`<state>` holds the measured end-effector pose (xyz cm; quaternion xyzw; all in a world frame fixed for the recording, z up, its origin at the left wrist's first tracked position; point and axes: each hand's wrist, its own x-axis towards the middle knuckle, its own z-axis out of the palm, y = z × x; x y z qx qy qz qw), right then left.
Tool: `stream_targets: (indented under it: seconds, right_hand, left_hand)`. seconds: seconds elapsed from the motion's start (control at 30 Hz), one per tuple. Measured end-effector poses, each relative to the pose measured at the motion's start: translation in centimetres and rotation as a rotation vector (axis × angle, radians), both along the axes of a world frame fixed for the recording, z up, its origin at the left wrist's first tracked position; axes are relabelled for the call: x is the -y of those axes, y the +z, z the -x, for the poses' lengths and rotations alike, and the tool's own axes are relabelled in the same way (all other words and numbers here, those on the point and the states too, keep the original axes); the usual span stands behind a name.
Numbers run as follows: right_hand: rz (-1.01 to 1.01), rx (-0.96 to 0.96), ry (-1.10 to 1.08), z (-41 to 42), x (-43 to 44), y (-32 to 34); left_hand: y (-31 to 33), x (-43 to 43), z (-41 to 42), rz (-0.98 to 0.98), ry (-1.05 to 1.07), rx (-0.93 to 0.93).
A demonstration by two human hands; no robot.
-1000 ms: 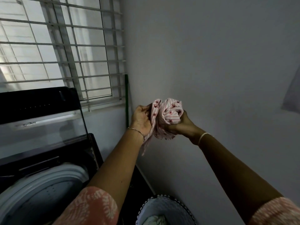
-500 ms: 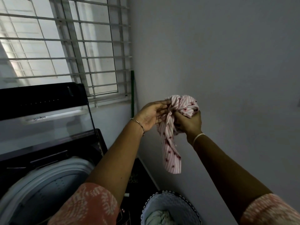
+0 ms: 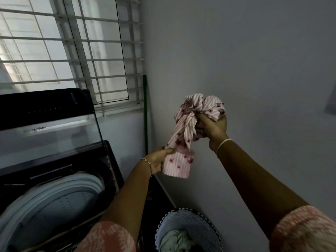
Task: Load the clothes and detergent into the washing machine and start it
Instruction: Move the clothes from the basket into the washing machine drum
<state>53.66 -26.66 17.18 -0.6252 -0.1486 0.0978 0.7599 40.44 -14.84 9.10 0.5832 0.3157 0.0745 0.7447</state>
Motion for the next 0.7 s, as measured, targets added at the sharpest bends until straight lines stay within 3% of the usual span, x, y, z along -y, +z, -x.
stream_targets:
  seconds: [0.1, 0.23, 0.37, 0.53, 0.7]
  right_hand:
    - [0.024, 0.087, 0.009, -0.1, 0.9, -0.2]
    - [0.066, 0.239, 0.056, 0.6, 1.4, -0.5]
    - [0.19, 0.542, 0.197, 2.2, 1.6, -0.7]
    - [0.396, 0.997, 0.323, 4.6, 0.2, -1.1]
    - [0.368, 1.242, 0.543, 7.5, -3.3, -2.9]
  left_hand:
    - [1.1, -0.4, 0.2, 0.12, 0.174, 0.107]
    - [4.0, 0.5, 0.2, 0.189, 0.093, 0.185]
    - [5.8, 1.4, 0.2, 0.393, 0.008, 0.351]
    - [6.1, 1.6, 2.1, 0.404, -0.07, 0.564]
    - [5.1, 0.7, 6.1, 0.376, 0.228, 0.54]
